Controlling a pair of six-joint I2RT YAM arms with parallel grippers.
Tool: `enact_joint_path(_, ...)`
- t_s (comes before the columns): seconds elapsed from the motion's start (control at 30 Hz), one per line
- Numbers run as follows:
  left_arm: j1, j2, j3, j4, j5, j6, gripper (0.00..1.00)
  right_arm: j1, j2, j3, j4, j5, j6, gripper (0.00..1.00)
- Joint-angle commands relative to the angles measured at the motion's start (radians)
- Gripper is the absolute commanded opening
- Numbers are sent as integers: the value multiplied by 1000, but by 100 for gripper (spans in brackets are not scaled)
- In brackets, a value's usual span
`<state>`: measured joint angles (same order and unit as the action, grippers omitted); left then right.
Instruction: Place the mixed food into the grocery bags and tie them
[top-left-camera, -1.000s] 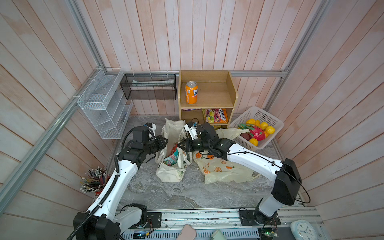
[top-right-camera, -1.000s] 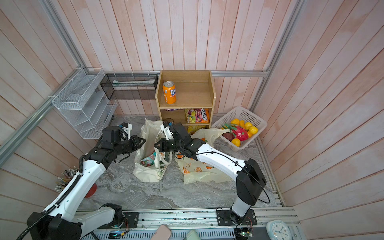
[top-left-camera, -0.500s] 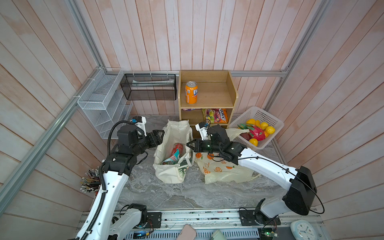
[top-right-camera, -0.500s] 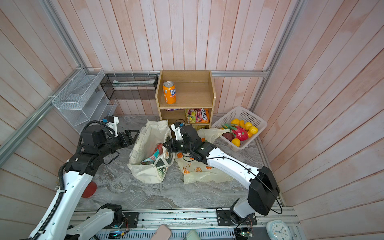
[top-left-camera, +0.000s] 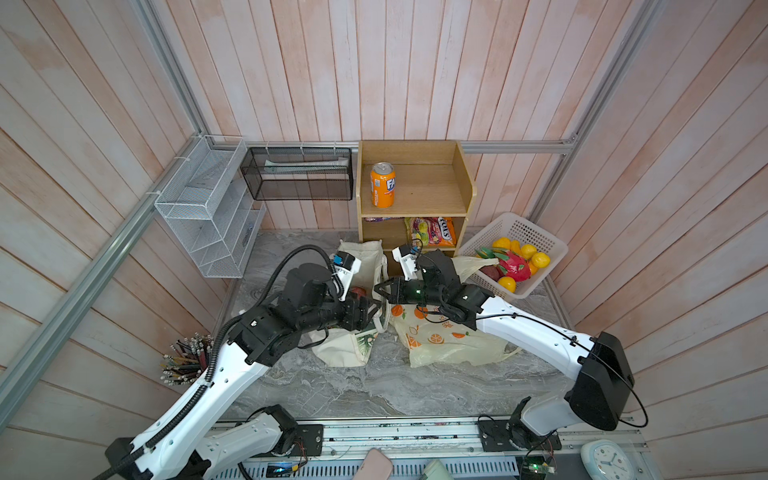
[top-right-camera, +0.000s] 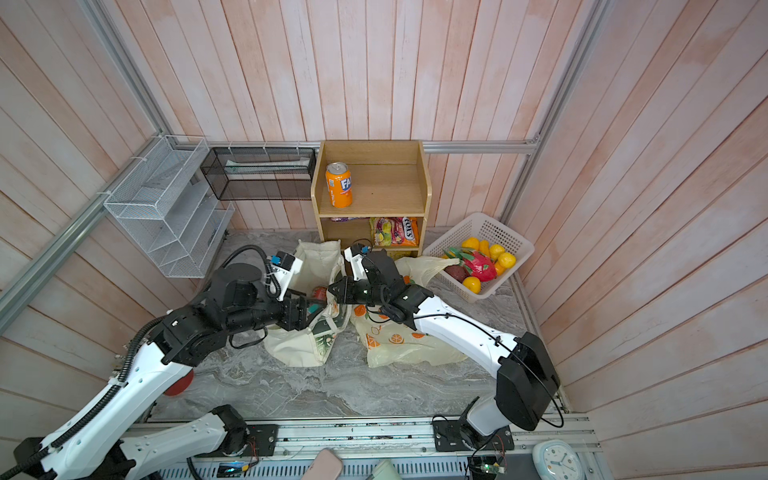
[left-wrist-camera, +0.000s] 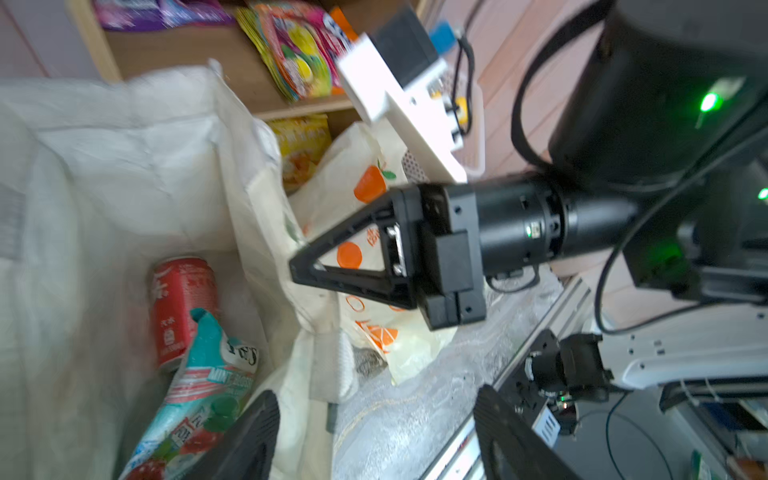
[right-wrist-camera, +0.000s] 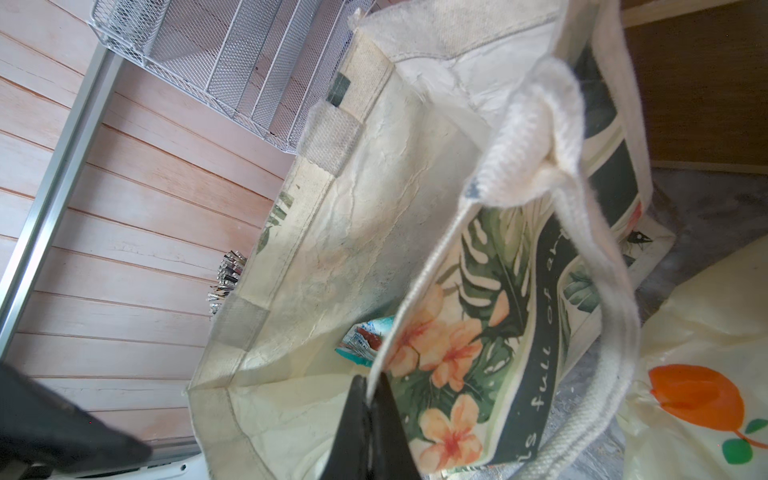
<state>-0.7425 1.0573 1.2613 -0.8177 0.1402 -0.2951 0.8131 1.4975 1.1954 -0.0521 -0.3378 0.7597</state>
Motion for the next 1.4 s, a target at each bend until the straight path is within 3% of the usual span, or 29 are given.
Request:
enact_joint_path(0.0,-82,55,10,-106,-159,45,75,-12,-42,4,66,-1,0,0)
enact_joint_path(0.27,-99,68,-40,-60,-257,45,71,-14,-43,1,67,4,3,0)
enact_joint_path(0.4,-99,86,-87,-25,-248,52,60,-18,-46,-1,65,5,3,0)
enact_joint_path(0.47,-100,95,-116,6,-233,54,50,-22,-51,-4,64,4,2,0)
enact_joint_path(0.53,-100,105,-133,35,-219,55,28,-28,-59,-8,59,5,0,0)
enact_joint_path(0.57,-100,107,-134,50,-218,56,11,-32,-67,-13,56,4,-2,5)
enact_joint_path(0.6,-100,109,-129,63,-221,51,0,-37,-80,-21,52,6,-2,16)
enact_joint_path(0.7,-99,91,-93,116,-204,49,0,-64,-133,-71,46,26,5,37)
enact_joint_path(0.97,-98,76,-27,189,-130,57,0,-210,-350,-275,-23,69,30,56)
enact_joint_path(1.2,-98,100,-44,204,-91,49,0,-403,-562,-417,-268,182,35,79)
enact_joint_path(1.37,-98,149,-48,231,-15,54,0,-589,-629,-479,-339,180,-19,83)
